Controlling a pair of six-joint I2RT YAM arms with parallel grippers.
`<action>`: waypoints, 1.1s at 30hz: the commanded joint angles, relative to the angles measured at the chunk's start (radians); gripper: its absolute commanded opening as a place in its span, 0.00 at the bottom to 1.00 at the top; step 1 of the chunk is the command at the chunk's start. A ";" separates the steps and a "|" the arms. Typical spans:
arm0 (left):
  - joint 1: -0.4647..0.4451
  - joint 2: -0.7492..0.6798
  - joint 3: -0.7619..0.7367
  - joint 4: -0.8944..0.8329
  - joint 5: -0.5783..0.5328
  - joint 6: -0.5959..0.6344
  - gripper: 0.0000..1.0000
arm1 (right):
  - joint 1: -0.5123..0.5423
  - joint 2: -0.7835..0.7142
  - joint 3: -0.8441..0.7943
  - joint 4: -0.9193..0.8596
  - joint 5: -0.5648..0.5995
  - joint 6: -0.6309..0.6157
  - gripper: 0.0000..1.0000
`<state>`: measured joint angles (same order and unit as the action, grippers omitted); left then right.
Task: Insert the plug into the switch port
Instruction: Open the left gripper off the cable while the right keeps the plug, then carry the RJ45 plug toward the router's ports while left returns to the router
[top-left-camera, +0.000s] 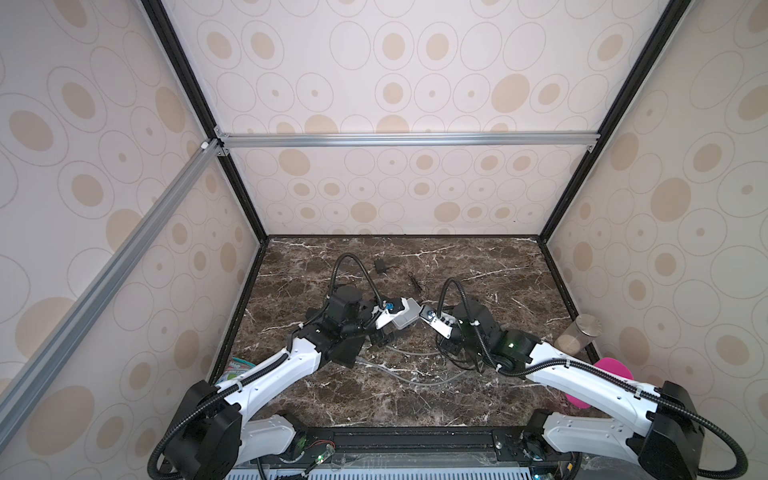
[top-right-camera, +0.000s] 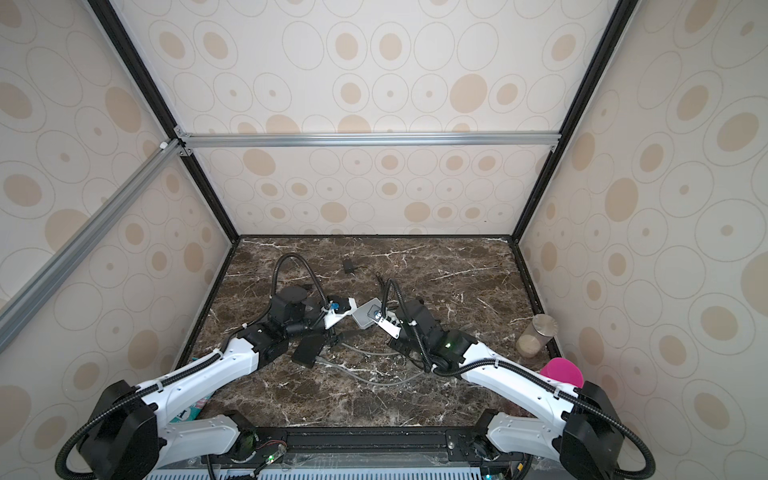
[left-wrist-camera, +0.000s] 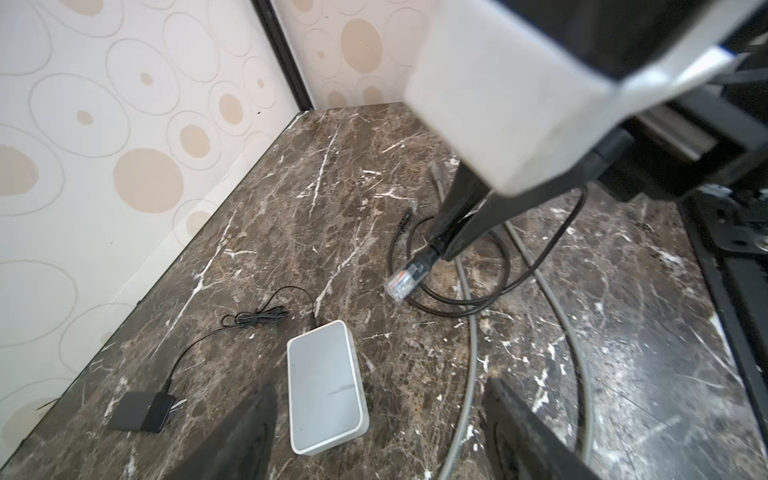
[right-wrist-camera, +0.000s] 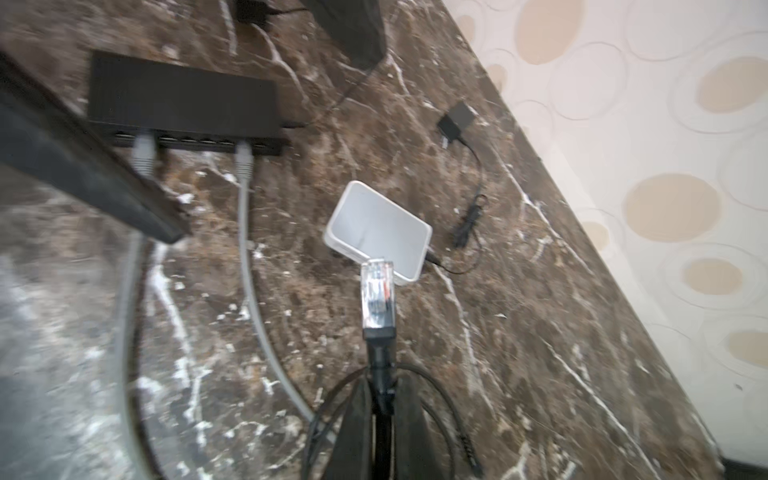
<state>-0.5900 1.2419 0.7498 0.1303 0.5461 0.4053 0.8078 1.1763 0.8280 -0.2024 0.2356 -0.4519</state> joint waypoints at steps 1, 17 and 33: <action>0.010 0.032 0.077 -0.055 -0.061 -0.072 0.74 | -0.077 0.036 0.169 0.076 0.225 -0.135 0.00; 0.011 0.108 0.153 -0.117 -0.107 -0.241 0.84 | -0.129 0.201 -0.020 0.159 -0.001 0.098 0.00; 0.045 0.305 0.175 0.103 -0.235 -0.637 0.91 | -0.130 0.339 0.037 -0.126 -0.186 0.246 0.00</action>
<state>-0.5648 1.4994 0.9035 0.1894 0.3611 -0.1505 0.6811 1.4921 0.8295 -0.2276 0.0994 -0.2424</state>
